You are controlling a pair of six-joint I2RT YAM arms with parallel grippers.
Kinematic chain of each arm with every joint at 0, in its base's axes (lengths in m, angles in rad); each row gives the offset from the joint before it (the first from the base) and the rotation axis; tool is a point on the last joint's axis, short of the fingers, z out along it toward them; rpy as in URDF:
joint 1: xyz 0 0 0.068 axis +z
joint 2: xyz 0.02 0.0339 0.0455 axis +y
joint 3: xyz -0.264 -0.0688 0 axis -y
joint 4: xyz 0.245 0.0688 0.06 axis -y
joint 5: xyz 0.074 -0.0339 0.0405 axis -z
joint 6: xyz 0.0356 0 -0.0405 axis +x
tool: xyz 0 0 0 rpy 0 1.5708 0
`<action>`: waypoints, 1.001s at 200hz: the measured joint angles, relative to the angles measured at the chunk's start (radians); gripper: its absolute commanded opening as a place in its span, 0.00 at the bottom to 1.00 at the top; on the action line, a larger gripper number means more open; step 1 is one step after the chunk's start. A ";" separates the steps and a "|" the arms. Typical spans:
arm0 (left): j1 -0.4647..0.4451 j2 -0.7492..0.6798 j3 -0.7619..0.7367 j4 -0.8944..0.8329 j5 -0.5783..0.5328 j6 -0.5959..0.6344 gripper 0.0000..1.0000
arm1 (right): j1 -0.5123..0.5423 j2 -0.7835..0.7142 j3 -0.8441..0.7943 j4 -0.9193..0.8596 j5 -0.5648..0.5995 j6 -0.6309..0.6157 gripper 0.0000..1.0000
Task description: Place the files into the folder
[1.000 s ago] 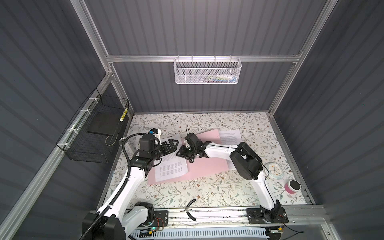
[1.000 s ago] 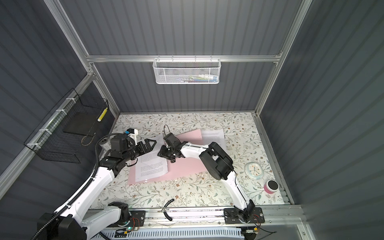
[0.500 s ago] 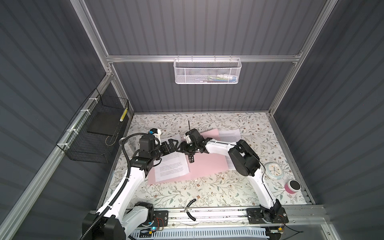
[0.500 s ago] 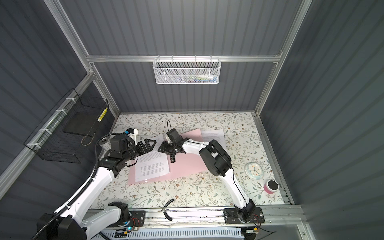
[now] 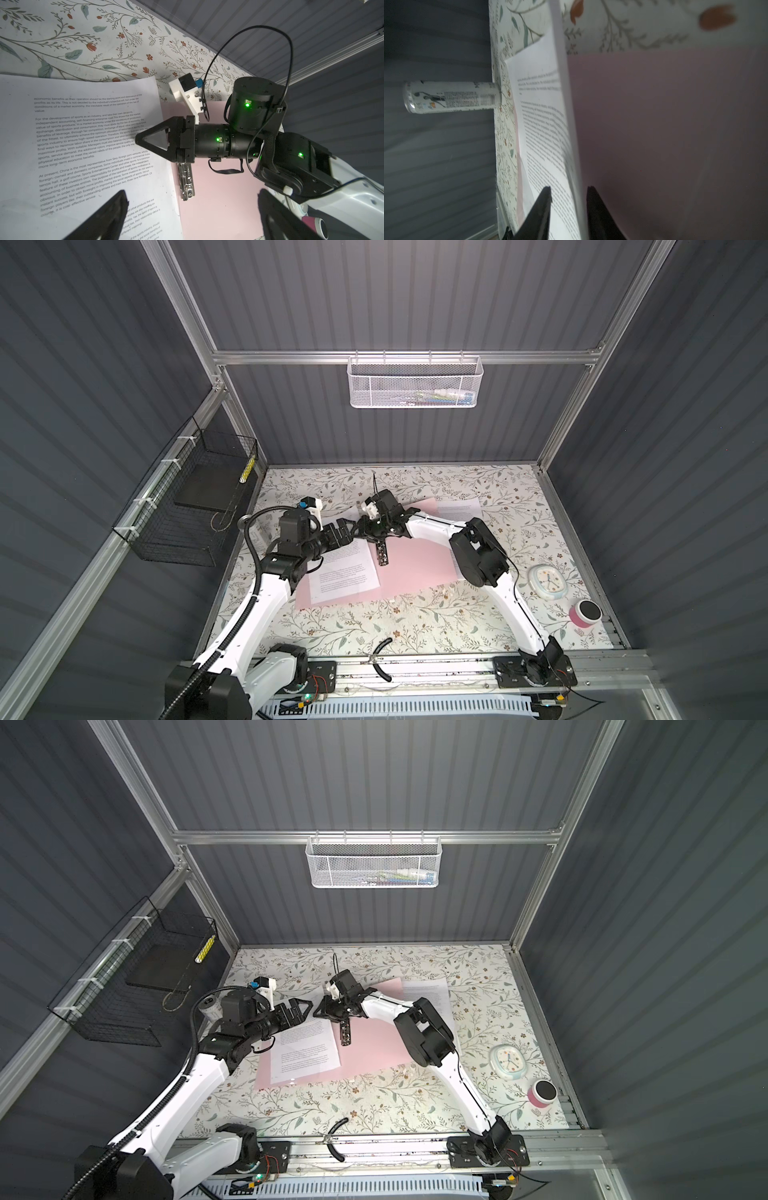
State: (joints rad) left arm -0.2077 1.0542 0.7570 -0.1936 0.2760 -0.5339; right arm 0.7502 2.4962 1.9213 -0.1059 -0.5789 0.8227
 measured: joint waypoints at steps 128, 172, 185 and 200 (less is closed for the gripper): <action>0.000 0.004 0.000 -0.012 -0.022 0.007 0.97 | -0.036 -0.093 -0.129 0.077 0.050 0.034 0.00; 0.000 0.003 0.000 -0.012 -0.030 0.006 0.97 | -0.037 -0.098 -0.201 0.169 0.063 0.115 0.00; 0.000 0.003 0.000 -0.013 -0.034 0.006 0.97 | -0.034 -0.098 -0.226 0.193 0.071 0.140 0.00; 0.000 0.002 0.000 -0.018 -0.038 0.006 0.97 | -0.029 -0.098 -0.245 0.213 0.087 0.159 0.00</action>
State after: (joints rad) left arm -0.2077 1.0561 0.7570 -0.2115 0.2382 -0.5274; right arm 0.7212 2.3981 1.6764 0.1070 -0.4923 0.9817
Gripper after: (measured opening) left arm 0.970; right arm 0.049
